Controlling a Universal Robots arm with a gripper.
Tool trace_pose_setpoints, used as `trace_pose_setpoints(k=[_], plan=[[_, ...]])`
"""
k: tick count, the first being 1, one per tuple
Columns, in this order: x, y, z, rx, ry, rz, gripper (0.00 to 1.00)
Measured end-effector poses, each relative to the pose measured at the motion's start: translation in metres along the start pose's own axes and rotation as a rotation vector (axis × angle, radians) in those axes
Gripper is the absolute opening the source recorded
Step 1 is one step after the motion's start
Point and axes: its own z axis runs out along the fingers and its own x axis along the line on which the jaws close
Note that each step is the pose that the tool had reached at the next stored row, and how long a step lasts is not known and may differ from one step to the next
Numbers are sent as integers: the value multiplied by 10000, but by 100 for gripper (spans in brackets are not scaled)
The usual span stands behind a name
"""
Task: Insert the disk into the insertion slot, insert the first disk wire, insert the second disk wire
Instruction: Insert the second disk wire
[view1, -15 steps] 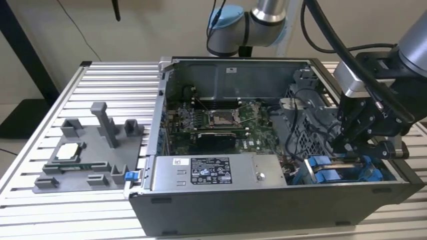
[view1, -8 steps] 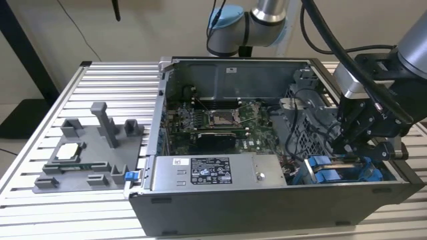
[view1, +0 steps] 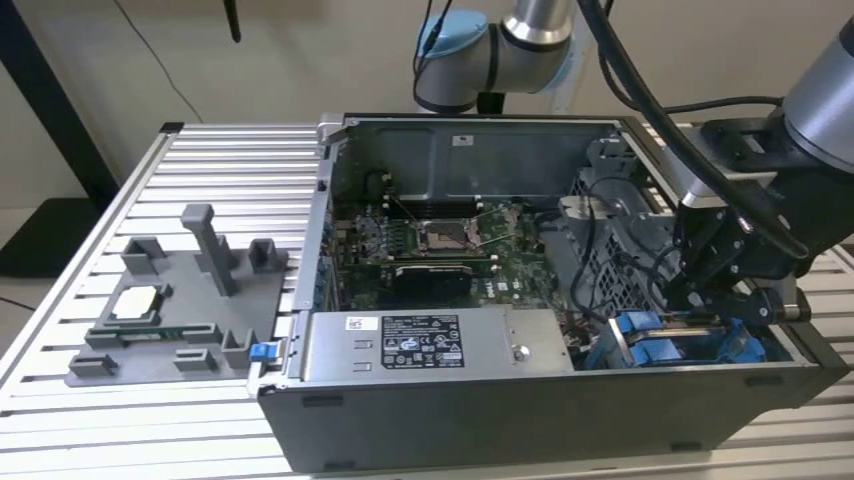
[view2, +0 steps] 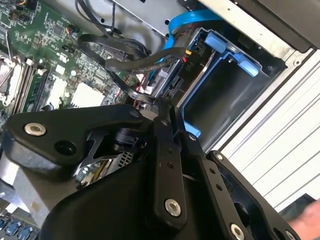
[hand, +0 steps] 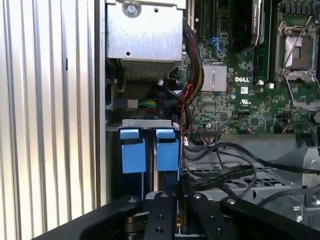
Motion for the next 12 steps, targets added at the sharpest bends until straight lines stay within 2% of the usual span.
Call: trace_pose_setpoints(k=[12], plan=[[3, -21, 23, 19, 0, -7, 0]])
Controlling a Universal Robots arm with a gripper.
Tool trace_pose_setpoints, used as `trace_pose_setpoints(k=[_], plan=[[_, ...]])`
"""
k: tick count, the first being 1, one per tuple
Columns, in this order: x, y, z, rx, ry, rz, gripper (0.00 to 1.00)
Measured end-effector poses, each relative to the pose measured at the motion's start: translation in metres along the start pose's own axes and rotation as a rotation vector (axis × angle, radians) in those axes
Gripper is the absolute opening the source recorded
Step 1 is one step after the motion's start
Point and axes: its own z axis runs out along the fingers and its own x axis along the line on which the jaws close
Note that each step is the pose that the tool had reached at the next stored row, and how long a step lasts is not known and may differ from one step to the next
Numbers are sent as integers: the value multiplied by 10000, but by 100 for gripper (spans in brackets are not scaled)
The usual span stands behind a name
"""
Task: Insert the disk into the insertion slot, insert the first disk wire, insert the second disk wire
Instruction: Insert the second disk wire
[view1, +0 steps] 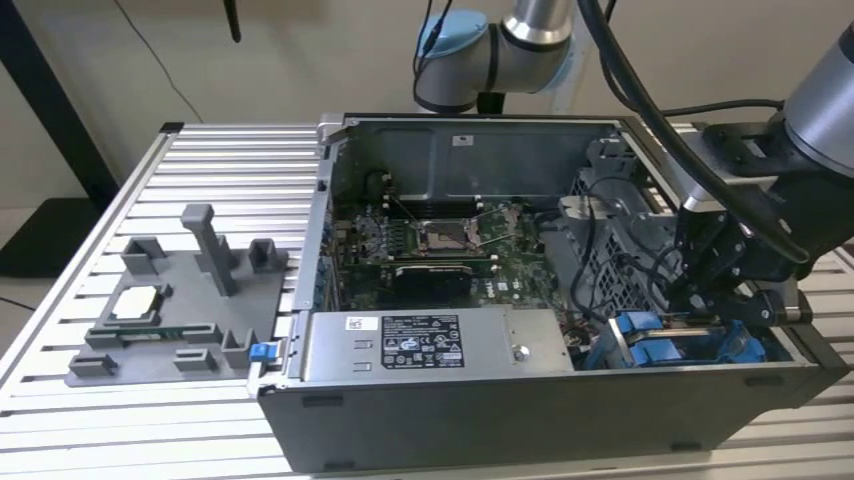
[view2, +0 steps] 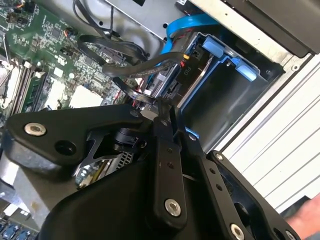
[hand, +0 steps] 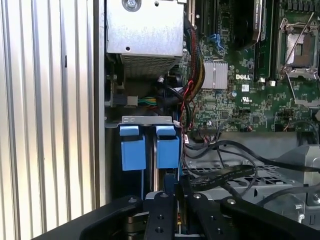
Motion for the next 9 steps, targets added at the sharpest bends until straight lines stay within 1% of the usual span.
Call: trace_pose_setpoints(k=[5, 9], plan=[[4, -32, 22, 3, 2, 1, 0], [5, -77, 39, 3, 1, 1, 0]])
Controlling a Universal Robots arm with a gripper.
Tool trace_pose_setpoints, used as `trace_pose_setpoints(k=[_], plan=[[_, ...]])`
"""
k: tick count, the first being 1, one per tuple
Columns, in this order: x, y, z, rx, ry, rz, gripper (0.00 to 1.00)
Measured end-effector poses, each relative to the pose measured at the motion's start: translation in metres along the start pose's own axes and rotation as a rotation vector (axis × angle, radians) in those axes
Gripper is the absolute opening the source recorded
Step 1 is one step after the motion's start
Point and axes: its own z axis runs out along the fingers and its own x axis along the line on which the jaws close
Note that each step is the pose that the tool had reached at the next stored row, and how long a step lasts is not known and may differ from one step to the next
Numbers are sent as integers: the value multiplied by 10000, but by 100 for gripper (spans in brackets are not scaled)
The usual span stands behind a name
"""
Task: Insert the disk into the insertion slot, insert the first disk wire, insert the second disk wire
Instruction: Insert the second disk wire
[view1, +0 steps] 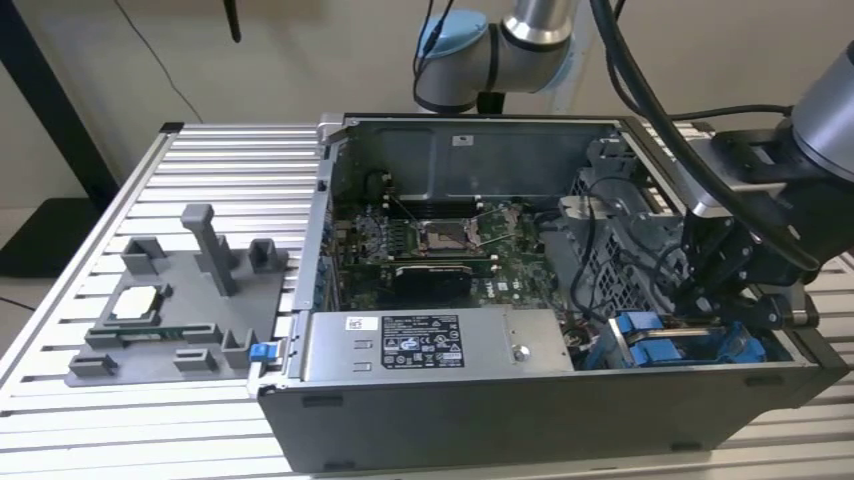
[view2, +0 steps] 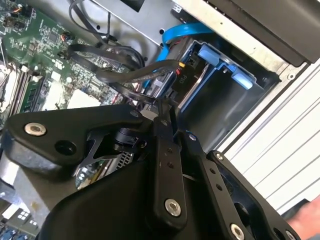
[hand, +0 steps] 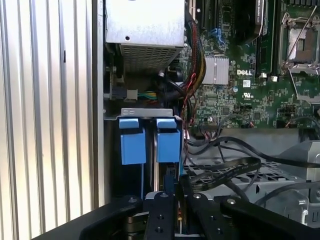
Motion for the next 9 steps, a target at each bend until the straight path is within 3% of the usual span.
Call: trace_pose_setpoints(k=[9], plan=[[2, -38, 42, 8, 1, 60, 0]])
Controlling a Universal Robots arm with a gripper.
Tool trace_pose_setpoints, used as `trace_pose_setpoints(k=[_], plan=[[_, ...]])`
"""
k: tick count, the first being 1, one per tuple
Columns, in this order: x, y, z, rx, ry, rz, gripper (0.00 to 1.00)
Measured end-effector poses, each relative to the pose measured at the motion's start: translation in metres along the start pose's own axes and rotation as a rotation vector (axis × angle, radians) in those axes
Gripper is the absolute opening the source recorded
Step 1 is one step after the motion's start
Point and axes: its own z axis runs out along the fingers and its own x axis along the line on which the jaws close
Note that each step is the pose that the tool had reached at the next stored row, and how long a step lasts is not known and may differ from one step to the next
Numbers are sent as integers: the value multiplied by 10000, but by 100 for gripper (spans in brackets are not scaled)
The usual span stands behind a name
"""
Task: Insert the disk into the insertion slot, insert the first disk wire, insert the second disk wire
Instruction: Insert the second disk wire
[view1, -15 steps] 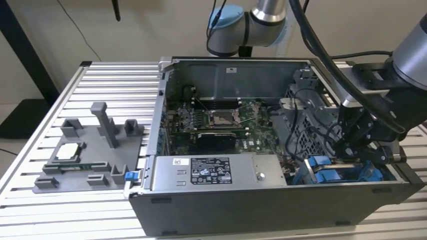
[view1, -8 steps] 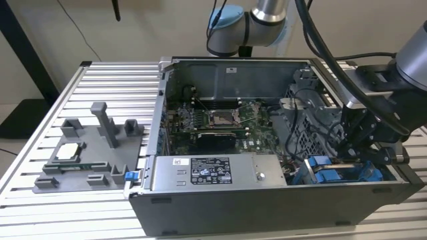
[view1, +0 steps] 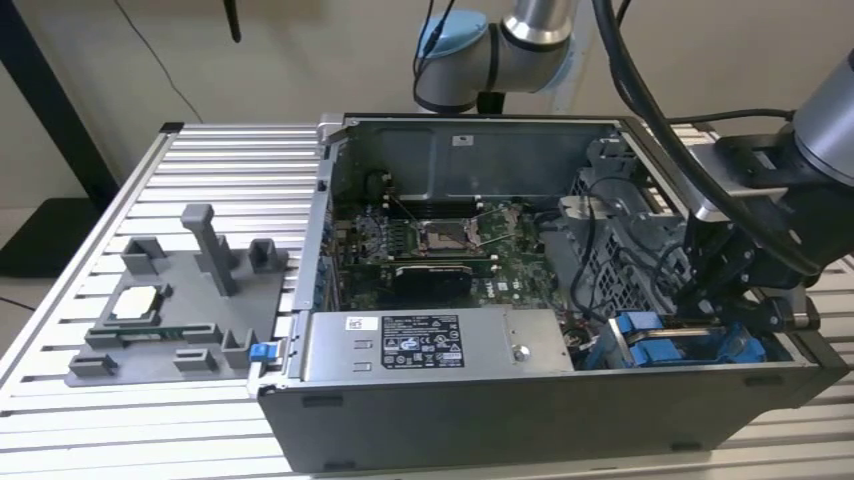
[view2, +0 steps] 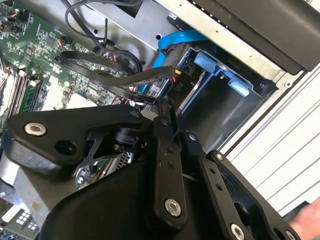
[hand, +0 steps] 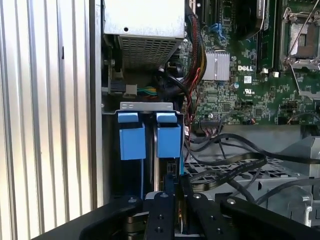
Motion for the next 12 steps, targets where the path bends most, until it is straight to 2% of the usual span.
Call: trace_pose_setpoints(k=[12], plan=[[-3, -14, 44, 3, 2, 20, 0]])
